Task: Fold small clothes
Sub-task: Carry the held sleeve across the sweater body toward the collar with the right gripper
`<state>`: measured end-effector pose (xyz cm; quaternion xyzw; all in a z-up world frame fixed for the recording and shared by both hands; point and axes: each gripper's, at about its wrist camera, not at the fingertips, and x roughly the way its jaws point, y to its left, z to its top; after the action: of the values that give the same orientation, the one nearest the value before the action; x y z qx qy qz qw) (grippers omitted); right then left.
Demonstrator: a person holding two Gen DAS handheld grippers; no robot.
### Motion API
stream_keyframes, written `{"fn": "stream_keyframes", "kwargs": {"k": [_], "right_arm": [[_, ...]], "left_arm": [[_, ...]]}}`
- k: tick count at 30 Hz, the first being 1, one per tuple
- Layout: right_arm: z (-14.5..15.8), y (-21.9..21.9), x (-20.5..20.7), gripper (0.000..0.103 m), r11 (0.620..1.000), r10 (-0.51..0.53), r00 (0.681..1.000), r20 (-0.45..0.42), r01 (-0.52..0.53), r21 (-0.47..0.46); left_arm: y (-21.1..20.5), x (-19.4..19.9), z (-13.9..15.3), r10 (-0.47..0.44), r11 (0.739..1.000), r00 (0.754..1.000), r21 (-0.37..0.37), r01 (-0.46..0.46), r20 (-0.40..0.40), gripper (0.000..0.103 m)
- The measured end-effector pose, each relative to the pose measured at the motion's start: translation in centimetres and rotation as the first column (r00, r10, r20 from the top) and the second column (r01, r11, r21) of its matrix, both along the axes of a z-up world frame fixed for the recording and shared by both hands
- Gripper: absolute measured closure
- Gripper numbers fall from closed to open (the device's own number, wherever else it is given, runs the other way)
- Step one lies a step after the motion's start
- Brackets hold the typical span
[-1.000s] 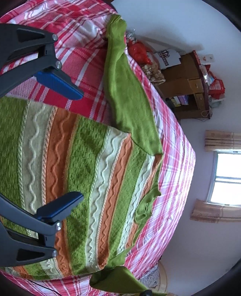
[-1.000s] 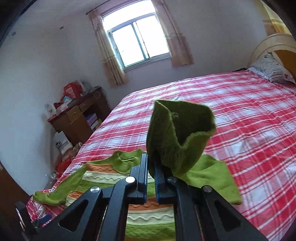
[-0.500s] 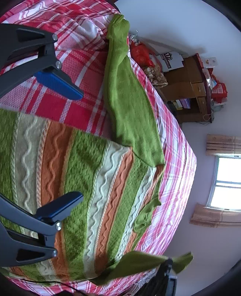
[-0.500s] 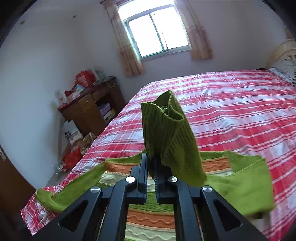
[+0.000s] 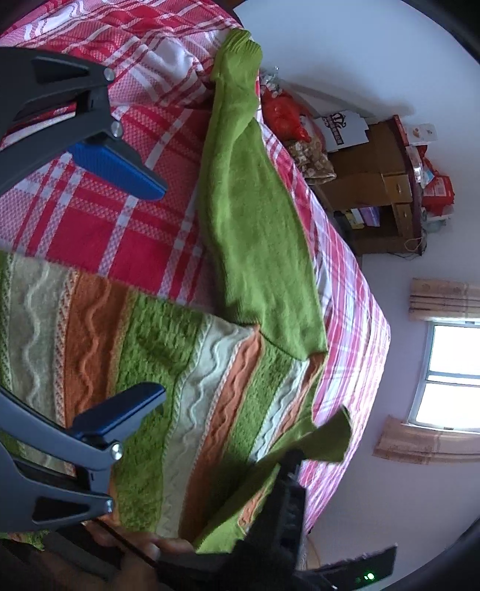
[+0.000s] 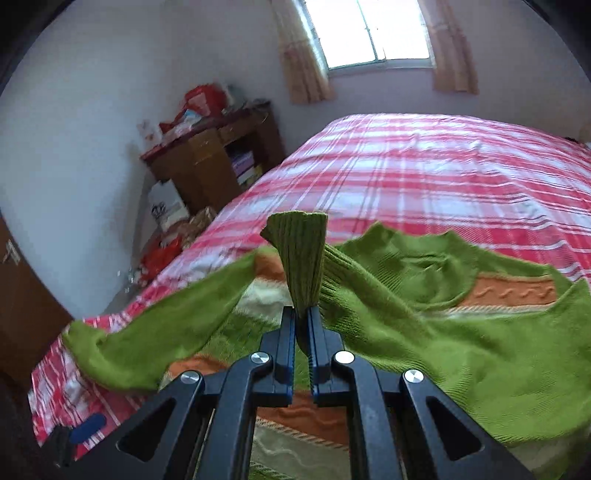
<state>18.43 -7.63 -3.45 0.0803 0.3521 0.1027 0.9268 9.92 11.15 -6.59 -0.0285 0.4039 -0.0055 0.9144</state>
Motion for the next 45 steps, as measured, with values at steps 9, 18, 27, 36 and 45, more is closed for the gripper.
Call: {"fn": "stream_keyframes", "kwargs": {"k": [9,18,27,36,45], "right_arm": [[-4.7,0.1,1.5,0.095,0.997,0.038,0.99,-0.135,-0.029,0.071],[-3.9,-1.7,0.3,0.031,0.939,0.137,0.987,-0.078,-0.104,0.327],[-1.7,-5.5,-4.0,0.031,0.977,-0.001,1.0,-0.012,0.003,0.212],[-1.0,-13.3,-9.2,0.032,0.978,-0.141,0.99,0.013,0.137,0.16],[-1.0,-24.6,-18.3,0.032,0.902,-0.43,0.903,-0.01,0.43,0.049]], "left_arm": [[0.2,0.8,-0.6,0.017,1.0,0.999,-0.001,-0.017,-0.029,0.002],[-1.0,2.3,0.5,0.038,0.997,0.999,0.066,-0.036,-0.028,0.002],[-2.8,2.8,1.2,0.033,0.991,0.999,0.129,-0.03,-0.02,0.002],[-7.1,4.6,3.2,-0.039,0.986,0.999,0.163,0.034,0.027,0.002],[-11.2,12.4,1.7,0.015,0.968,1.0,0.25,-0.019,0.019,0.002]]}}
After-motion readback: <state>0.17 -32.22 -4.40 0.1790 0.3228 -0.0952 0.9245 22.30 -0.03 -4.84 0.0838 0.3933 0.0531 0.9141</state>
